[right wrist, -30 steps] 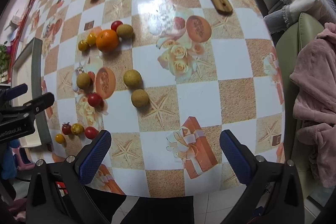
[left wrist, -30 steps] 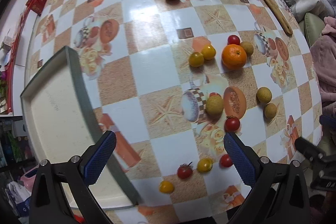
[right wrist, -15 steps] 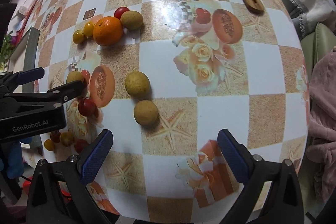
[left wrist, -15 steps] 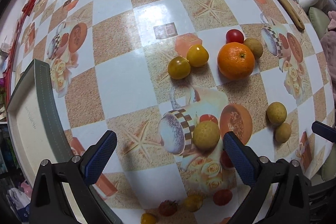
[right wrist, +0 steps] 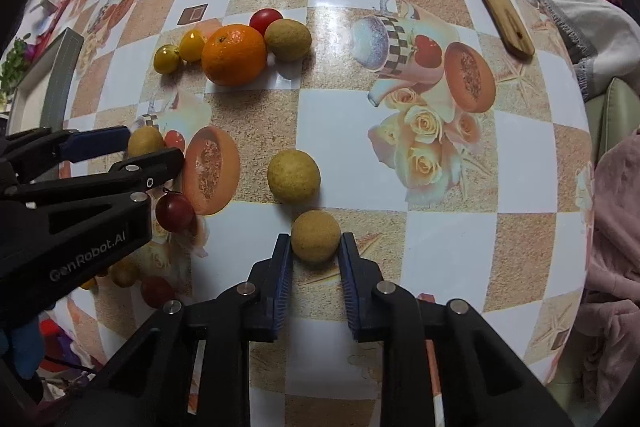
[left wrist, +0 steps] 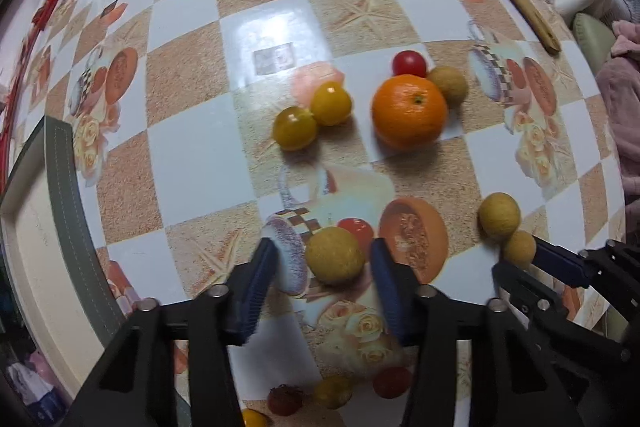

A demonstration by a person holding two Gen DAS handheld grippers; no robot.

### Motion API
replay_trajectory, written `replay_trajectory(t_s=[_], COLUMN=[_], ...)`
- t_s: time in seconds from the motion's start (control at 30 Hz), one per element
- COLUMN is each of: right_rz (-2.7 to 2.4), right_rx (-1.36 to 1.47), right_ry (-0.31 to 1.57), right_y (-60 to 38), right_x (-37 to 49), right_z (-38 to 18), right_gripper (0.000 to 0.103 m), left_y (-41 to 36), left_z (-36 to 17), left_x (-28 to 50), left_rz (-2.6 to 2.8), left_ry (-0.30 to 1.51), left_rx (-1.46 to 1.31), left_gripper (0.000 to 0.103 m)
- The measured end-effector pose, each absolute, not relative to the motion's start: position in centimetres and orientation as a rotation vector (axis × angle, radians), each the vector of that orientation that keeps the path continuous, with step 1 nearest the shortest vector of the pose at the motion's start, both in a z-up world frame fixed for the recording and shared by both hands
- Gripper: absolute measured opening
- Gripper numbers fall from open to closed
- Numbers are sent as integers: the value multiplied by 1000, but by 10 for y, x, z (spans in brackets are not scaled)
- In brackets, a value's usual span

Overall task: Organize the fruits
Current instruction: 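Grasp a yellow-brown round fruit with the right gripper while the left grasps another, then carry both fruits into the white tray and open both grippers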

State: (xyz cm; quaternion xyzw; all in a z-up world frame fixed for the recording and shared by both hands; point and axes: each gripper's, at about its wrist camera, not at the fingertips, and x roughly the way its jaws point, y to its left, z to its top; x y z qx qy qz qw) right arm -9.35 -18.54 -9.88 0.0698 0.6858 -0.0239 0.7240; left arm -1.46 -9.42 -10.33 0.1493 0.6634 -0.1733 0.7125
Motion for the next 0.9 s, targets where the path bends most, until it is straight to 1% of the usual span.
replay_trajectory(t_s=[0.03, 0.17, 0.5, 0.57, 0.7, 0.77, 0.9], right_rz=[-51, -40, -2, 19, 69, 100, 173], right_rx=[174, 279, 329, 311, 282, 264, 209], right_ry=[1514, 1513, 1472, 1465, 1455, 1452, 1446], right_y=[-187, -208, -207, -195, -170, -157, -117], right_x=[-94, -93, -79, -74, -67, -61, -39], right_z=[-99, -89, -64, -56, -45, -39, -34], right_gripper=[25, 25, 26, 26, 26, 26, 26], left_y=[-95, -104, -51, -23, 21, 51, 93], left_z=[-101, -81, -31, -39, -36, -40, -42], left_x=[-17, -28, -37, -40, -37, -21, -17], left_rz=[-400, -425, -389, -332, -254, -215, -134], left_ry=[1463, 1485, 1436, 1423, 1414, 1406, 1394], left_rx=[339, 270, 172, 180, 140, 118, 80], left_gripper=[29, 29, 29, 29, 29, 29, 29])
